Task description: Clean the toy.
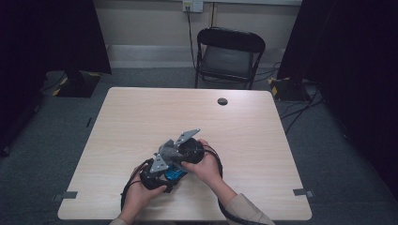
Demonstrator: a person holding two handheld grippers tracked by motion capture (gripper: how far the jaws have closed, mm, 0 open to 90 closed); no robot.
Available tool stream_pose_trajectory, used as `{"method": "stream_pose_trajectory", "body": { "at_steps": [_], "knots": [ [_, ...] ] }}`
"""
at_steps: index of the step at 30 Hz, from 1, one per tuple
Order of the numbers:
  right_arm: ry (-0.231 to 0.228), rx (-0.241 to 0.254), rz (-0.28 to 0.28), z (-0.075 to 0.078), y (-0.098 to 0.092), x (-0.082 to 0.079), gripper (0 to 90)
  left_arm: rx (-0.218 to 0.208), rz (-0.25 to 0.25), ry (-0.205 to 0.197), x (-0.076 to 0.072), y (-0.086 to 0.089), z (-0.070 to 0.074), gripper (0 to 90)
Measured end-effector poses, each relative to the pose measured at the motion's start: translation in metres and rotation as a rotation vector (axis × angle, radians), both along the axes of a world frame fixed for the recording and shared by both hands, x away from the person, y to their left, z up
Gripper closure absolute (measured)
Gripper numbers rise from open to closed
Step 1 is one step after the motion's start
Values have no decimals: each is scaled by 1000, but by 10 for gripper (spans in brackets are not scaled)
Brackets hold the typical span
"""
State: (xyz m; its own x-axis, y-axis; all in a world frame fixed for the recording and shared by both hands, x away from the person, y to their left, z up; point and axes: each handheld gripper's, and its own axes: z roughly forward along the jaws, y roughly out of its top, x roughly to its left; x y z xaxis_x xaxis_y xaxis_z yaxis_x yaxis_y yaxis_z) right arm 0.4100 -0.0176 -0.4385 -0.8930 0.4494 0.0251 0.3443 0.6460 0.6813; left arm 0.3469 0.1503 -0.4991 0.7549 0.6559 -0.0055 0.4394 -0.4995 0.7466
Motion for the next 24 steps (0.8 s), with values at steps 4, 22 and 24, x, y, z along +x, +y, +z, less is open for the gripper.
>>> {"method": "stream_pose_trajectory", "body": {
  "at_steps": [4, 22, 24],
  "knots": [
    [10, -14, 17, -6, 8, -3, 688, 1, 1, 1, 0, 0, 0, 232],
    [0, -38, -39, -9, -3, 11, 684, 1, 4, -3, -1, 0, 0, 232],
    [-5, -31, -52, -9, -8, 15, 684, 1, 4, -3, -1, 0, 0, 232]
  ]
}}
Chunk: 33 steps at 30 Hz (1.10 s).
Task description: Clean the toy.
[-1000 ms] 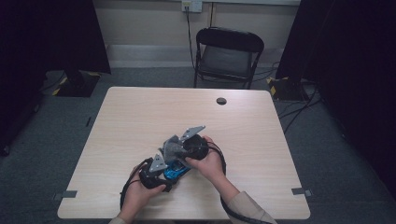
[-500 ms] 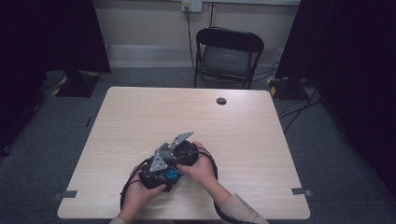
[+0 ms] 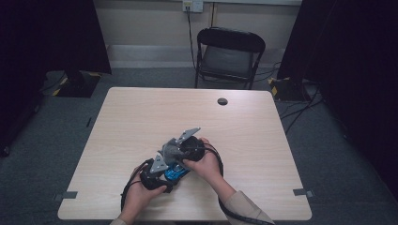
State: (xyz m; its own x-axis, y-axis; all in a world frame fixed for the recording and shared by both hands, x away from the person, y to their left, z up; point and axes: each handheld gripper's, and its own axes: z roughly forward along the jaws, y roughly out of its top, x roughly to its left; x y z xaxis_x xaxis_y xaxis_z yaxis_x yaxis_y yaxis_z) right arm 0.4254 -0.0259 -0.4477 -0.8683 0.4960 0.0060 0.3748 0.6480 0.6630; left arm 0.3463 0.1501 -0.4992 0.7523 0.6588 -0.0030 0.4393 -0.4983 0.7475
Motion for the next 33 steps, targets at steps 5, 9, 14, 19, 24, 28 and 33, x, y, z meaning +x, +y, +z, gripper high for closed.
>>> {"method": "stream_pose_trajectory", "body": {
  "at_steps": [5, 9, 14, 19, 24, 28, 33],
  "knots": [
    [12, 23, -45, -2, -11, 7, 684, 4, -1, -6, -1, 0, 0, 232],
    [-9, 5, -59, -2, -14, 8, 684, 5, 0, -7, -1, 0, 0, 232],
    [-4, -4, -79, -1, -20, 14, 684, 5, 0, -7, -1, 0, 0, 232],
    [-10, -3, -111, 0, -23, 20, 685, 4, 1, -7, -1, 0, 0, 232],
    [-11, 28, -103, 4, -26, 16, 684, 4, 2, 2, -1, 1, 0, 232],
    [-10, 57, -57, 9, -25, 2, 684, 1, 3, 3, -1, 1, 0, 232],
    [-8, 76, 39, 8, -21, -24, 684, 2, 4, 4, -1, 1, 0, 232]
  ]
}}
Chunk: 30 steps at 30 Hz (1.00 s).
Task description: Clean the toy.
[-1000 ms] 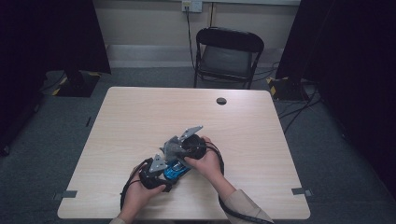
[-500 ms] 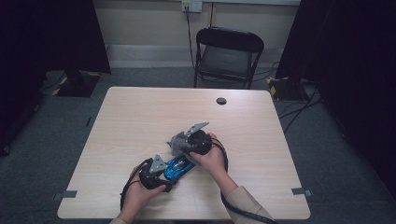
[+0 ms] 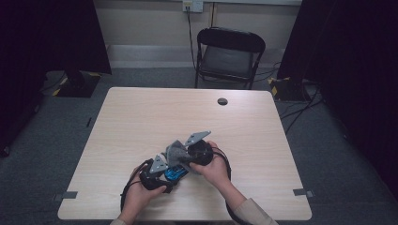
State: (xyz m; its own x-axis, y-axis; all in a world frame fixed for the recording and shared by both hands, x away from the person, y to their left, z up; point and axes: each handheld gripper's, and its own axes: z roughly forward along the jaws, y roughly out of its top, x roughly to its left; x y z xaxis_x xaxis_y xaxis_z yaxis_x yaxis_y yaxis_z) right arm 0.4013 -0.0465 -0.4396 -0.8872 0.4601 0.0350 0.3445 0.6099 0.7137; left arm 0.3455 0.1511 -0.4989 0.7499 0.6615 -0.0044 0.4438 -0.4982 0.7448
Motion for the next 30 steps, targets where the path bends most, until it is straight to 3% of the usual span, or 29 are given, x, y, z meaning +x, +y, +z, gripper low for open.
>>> {"method": "stream_pose_trajectory", "body": {
  "at_steps": [7, 9, 14, 22, 24, 25, 28, 30],
  "knots": [
    [18, 8, 64, -7, 1, -19, 683, 1, -1, -1, 0, 0, 0, 232],
    [16, -17, 93, -13, 4, -25, 682, 0, -1, -1, 0, 0, 0, 231],
    [0, -30, 98, -16, 7, -27, 683, 1, -1, -2, 0, 0, 0, 232],
    [-9, -45, 78, -16, -7, -20, 685, -3, 1, 0, 0, 0, 0, 234],
    [-24, -65, 39, -16, -16, -15, 685, -39, -16, -11, -3, 8, 1, 619],
    [-20, -63, 21, -16, -20, -12, 684, -44, -6, -6, -2, 9, 1, 643],
    [57, 8, 8, -20, -29, -5, 688, -19, 8, -21, 0, 7, 1, 450],
    [61, 8, 9, -20, -26, -6, 689, -14, 0, -25, -1, 5, 1, 452]
  ]
}}
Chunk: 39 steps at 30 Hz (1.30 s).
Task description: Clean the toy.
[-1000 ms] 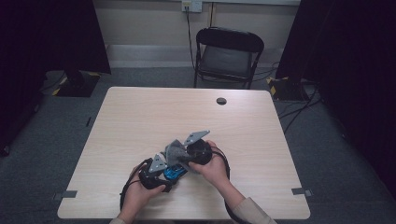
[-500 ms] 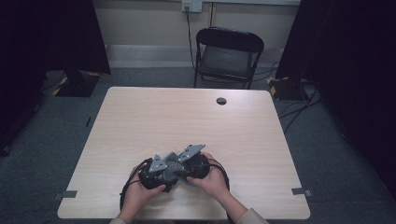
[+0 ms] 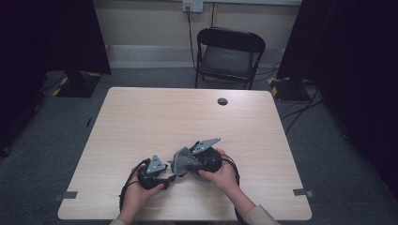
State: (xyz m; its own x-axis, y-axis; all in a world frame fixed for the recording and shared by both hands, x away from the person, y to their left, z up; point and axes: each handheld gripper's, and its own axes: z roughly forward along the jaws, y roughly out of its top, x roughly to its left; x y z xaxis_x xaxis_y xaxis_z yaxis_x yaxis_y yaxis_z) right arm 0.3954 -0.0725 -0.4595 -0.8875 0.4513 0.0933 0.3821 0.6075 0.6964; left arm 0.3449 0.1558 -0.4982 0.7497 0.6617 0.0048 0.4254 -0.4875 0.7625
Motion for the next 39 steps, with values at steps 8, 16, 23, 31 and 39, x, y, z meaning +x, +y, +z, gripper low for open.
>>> {"method": "stream_pose_trajectory", "body": {
  "at_steps": [8, 16, 23, 31, 39],
  "knots": [
    [-18, -37, 33, 4, 11, -3, 690, 25, -17, 15, 0, -12, -1, 202],
    [3, -15, 43, 2, 12, -4, 690, 23, 5, 22, 15, -20, -1, 193],
    [-13, -35, 51, 5, 14, -5, 689, 13, 6, 24, 15, -18, -1, 237],
    [-34, -47, 34, 9, 6, 2, 690, 13, 6, 25, 15, -18, -1, 238],
    [-37, -27, -56, 8, -14, 17, 690, 10, 10, 24, 15, -18, -1, 238]
  ]
}}
